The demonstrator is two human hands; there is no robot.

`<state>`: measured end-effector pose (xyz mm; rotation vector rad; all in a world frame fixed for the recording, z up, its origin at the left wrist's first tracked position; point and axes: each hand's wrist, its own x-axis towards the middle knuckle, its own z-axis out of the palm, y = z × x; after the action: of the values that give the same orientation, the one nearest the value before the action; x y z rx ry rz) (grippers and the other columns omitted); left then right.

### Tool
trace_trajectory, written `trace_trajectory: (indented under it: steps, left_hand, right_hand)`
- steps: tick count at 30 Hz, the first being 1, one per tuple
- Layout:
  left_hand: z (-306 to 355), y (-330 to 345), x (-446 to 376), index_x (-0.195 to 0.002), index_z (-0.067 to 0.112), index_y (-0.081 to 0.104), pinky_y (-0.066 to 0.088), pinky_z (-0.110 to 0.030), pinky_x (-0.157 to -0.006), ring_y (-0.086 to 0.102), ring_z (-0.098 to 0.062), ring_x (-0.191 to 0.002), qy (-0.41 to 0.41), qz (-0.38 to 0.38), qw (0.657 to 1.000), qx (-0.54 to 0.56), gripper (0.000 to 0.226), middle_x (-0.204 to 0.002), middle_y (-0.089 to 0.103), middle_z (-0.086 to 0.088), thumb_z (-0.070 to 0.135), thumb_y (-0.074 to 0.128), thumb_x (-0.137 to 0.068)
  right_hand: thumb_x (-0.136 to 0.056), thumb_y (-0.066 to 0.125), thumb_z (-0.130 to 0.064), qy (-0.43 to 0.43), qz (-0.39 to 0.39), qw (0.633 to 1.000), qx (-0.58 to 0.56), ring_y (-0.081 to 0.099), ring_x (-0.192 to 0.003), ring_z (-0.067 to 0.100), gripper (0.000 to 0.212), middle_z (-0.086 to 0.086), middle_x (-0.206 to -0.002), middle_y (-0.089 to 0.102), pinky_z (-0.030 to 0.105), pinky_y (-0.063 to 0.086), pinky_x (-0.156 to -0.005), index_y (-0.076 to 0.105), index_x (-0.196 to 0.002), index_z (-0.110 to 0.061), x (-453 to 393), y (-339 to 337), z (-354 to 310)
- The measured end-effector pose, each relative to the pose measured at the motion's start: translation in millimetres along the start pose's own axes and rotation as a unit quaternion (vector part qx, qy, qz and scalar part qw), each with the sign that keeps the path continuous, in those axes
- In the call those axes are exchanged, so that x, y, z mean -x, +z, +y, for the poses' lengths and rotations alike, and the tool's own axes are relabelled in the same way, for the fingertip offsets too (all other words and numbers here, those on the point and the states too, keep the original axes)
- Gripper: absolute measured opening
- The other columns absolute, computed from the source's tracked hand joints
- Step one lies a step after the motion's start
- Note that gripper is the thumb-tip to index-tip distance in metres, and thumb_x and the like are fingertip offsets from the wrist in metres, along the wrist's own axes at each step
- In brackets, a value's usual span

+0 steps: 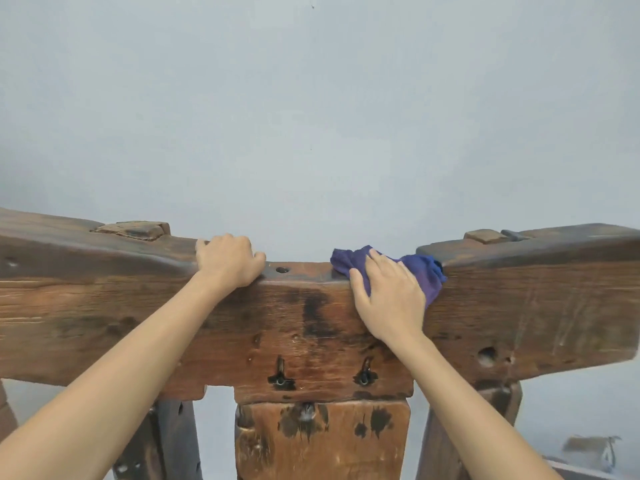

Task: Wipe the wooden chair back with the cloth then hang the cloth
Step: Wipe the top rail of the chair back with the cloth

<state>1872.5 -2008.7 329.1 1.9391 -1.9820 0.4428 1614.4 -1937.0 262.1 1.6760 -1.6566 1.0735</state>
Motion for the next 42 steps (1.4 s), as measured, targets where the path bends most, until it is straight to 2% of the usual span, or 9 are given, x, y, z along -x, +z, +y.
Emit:
trace_trajectory:
  steps: [3, 8, 11, 16, 25, 31, 36, 39, 42]
  left_hand:
    - [65.2, -1.6, 13.9, -0.093, 0.012, 0.06, 0.045, -0.044, -0.099, 0.061, -0.038, -0.113, 0.118, -0.08, 0.984, 0.106, 0.049, -0.12, 0.068, -0.022, 0.049, 0.029, -0.104]
    - [152.7, -11.9, 14.1, -0.148, 0.01, 0.047, 0.033, -0.044, -0.115, 0.047, -0.034, -0.138, 0.211, -0.219, 0.938, 0.169, 0.076, -0.149, 0.051, -0.018, 0.061, 0.012, -0.103]
    - [185.6, -17.3, 15.4, -0.122, 0.008, 0.061, 0.039, -0.043, -0.105, 0.055, -0.033, -0.118, 0.254, -0.197, 0.928, 0.19, 0.074, -0.117, 0.058, -0.012, 0.061, 0.012, -0.103]
    - [213.7, -13.1, 18.4, -0.11, 0.01, 0.063, 0.043, -0.04, -0.096, 0.059, -0.025, -0.109, 0.305, -0.196, 0.861, 0.356, 0.052, -0.114, 0.066, -0.002, 0.053, 0.034, -0.106]
    - [225.6, 9.5, 15.9, -0.093, 0.034, 0.057, 0.047, -0.043, -0.083, 0.062, -0.014, -0.094, 0.245, -0.1, 0.889, 0.374, 0.04, -0.099, 0.067, 0.014, 0.069, 0.05, -0.076]
    - [210.9, -1.9, 12.3, -0.081, 0.015, 0.073, 0.051, -0.039, -0.08, 0.066, -0.024, -0.08, 0.208, -0.282, 0.714, 0.606, 0.048, -0.086, 0.073, -0.008, 0.059, 0.054, -0.087]
    - [195.6, -6.8, 8.6, -0.092, 0.015, 0.084, 0.061, -0.028, -0.072, 0.077, -0.024, -0.089, 0.132, -0.342, 0.661, 0.654, 0.063, -0.102, 0.079, -0.014, 0.061, 0.042, -0.1]
    - [193.5, -10.7, 9.3, -0.097, 0.016, 0.083, 0.057, -0.032, -0.085, 0.075, -0.025, -0.102, 0.144, -0.326, 0.676, 0.645, 0.076, -0.11, 0.079, -0.013, 0.066, 0.027, -0.102]
    - [195.8, -8.5, 2.1, -0.115, 0.018, 0.074, 0.028, -0.046, -0.12, 0.055, -0.028, -0.134, 0.131, -0.296, 0.693, 0.644, 0.085, -0.127, 0.072, -0.013, 0.064, 0.004, -0.103]
  right_hand:
    - [-0.101, 0.045, -0.041, 0.004, -0.012, 0.999, -0.05, 0.023, -0.154, 0.015, 0.062, -0.002, -0.165, 0.031, 0.038, 0.017, -0.127, 0.034, -0.158, -0.018, 33.4, 3.4, 0.3]
    - [-0.102, 0.04, -0.042, 0.078, -0.015, 0.996, -0.051, 0.0, -0.157, 0.01, 0.074, -0.009, -0.171, -0.001, 0.037, 0.003, -0.127, 0.004, -0.163, -0.023, 83.9, 10.4, 29.9]
    - [-0.104, 0.031, -0.048, 0.117, -0.022, 0.992, -0.041, -0.002, -0.157, 0.008, 0.071, -0.009, -0.171, -0.004, 0.037, 0.003, -0.127, 0.001, -0.163, -0.024, 94.4, 7.3, 60.5]
    - [-0.1, 0.044, -0.041, 0.182, -0.021, 0.979, -0.093, -0.004, -0.156, 0.006, 0.077, -0.007, -0.17, 0.0, 0.043, 0.015, -0.127, 0.005, -0.163, -0.019, 99.2, -8.5, 108.8]
    - [-0.099, 0.047, -0.035, 0.176, 0.023, 0.962, -0.206, 0.012, -0.157, 0.019, 0.072, 0.006, -0.168, 0.02, 0.045, 0.023, -0.124, 0.018, -0.159, -0.009, 86.9, -19.0, 75.8]
    - [-0.096, 0.048, -0.048, 0.051, 0.027, 0.993, -0.1, 0.004, -0.158, 0.021, 0.075, 0.008, -0.169, 0.012, 0.035, 0.004, -0.128, 0.022, -0.158, -0.014, 62.1, 5.4, 42.5]
    - [-0.089, 0.055, -0.052, -0.001, 0.083, 0.994, -0.071, 0.022, -0.155, 0.028, 0.077, 0.015, -0.162, 0.033, 0.038, 0.016, -0.127, 0.04, -0.15, -0.009, 22.0, 18.0, 33.8]
    - [-0.089, 0.06, -0.047, -0.011, 0.111, 0.99, -0.083, 0.032, -0.151, 0.029, 0.074, 0.016, -0.158, 0.04, 0.038, 0.025, -0.124, 0.045, -0.148, -0.004, 29.8, 26.4, 44.1]
    - [-0.089, 0.067, -0.046, 0.025, 0.122, 0.988, -0.087, 0.04, -0.146, 0.031, 0.079, 0.022, -0.151, 0.048, 0.035, 0.03, -0.122, 0.045, -0.146, 0.004, 57.0, 32.4, 68.3]
